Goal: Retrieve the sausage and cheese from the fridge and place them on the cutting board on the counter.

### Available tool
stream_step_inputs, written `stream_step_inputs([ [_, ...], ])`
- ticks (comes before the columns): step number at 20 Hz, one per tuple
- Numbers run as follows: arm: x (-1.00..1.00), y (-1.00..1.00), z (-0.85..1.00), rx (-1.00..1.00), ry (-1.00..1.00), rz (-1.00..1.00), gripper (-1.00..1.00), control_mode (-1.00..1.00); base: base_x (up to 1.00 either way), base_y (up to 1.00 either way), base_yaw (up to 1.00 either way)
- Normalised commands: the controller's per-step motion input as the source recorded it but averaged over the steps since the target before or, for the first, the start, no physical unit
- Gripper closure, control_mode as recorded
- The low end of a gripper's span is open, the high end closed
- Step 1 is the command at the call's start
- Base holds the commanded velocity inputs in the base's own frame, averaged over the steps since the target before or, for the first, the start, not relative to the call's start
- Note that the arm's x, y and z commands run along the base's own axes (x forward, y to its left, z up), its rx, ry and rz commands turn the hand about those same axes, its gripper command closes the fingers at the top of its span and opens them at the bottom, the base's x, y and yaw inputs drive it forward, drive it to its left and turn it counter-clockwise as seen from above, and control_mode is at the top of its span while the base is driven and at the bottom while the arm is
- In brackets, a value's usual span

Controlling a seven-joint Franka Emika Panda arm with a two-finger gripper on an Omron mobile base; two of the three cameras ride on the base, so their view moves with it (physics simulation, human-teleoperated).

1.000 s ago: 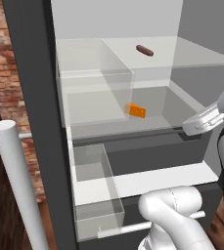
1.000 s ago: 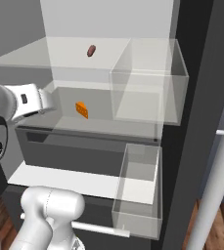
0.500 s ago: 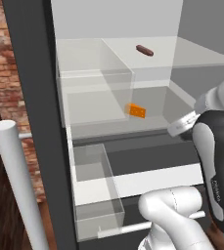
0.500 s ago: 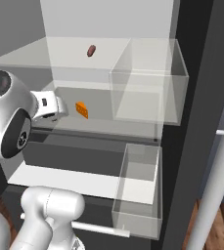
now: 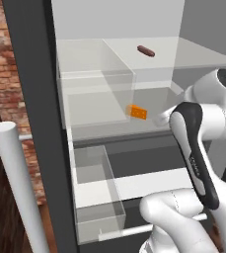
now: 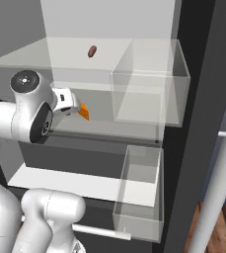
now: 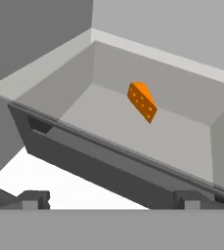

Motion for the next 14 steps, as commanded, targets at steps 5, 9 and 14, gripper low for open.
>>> stream_step_inputs([
  [5, 0.69, 0.0, -0.38, 0.01, 0.0, 0.0, -1.0, -1.0, 0.0, 0.0, 0.0],
  [9, 0.59, 0.0, -0.3, 0.03, 0.0, 0.0, -1.0, -1.0, 0.0, 0.0, 0.0],
  [14, 0.54, 0.0, -0.08, 0.09, 0.0, 0.0, -1.0, -1.0, 0.0, 0.0, 0.0],
])
